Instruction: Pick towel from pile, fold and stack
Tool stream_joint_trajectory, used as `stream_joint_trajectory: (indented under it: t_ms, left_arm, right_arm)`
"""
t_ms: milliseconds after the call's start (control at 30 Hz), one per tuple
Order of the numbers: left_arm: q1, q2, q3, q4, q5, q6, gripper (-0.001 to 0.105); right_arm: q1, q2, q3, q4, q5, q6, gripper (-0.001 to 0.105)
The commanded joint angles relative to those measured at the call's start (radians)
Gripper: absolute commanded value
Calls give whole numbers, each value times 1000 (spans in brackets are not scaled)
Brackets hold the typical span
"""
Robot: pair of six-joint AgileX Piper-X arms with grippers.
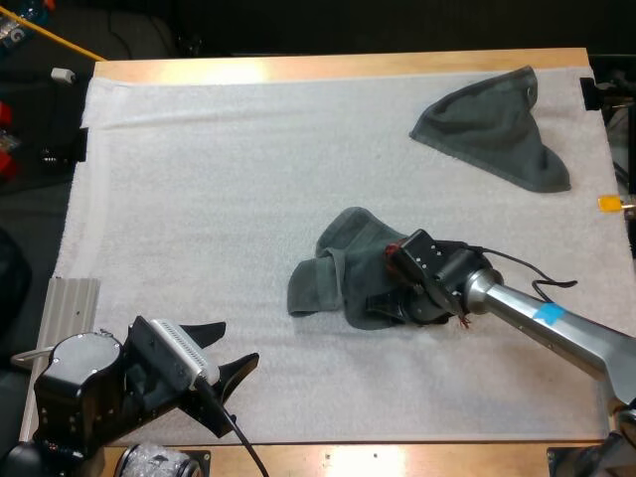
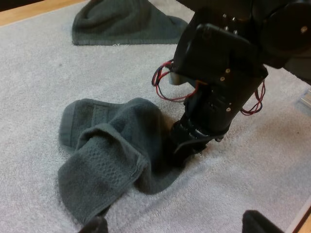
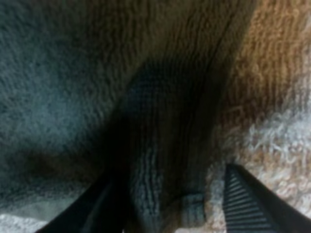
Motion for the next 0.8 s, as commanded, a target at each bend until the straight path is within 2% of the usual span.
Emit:
stream_joint_trajectory:
  t_ms: [0, 33, 100, 167, 200, 300, 400, 567, 633, 767]
  left_arm:
    - [-6, 1, -5, 9, 7, 0, 56]
    - [-6, 1, -5, 13, 7, 0, 56]
    - [-6, 1, -5, 15, 7, 0, 56]
    - [-6, 1, -5, 15, 7, 0, 56]
    - [-6, 1, -5, 15, 7, 0, 56]
    - [-6, 1, -5, 15, 7, 0, 56]
    - [-6, 1, -5, 15, 7, 0, 56]
    - [-6, 1, -5, 13, 7, 0, 56]
    - [-6, 1, -5, 12, 7, 0, 56]
    - [-6, 1, -5, 12, 7, 0, 56]
  right_arm:
    - [-4, -5, -1, -1, 9, 4, 45]
    - [-4, -5, -1, -1, 24, 3, 42]
    - [-4, -5, -3, -1, 36, -8, 29]
    - [-4, -5, -3, 6, 39, -29, 5]
    - [-4, -6, -3, 11, 39, -36, 0]
    - [-3, -22, -3, 48, 66, -90, 0]
    - [-2, -67, -3, 138, 183, -175, 0]
    - [-4, -184, -3, 324, 486, -341, 0]
    - [-4, -220, -3, 370, 565, -389, 0]
    - [-4, -258, -1, 414, 603, -432, 0]
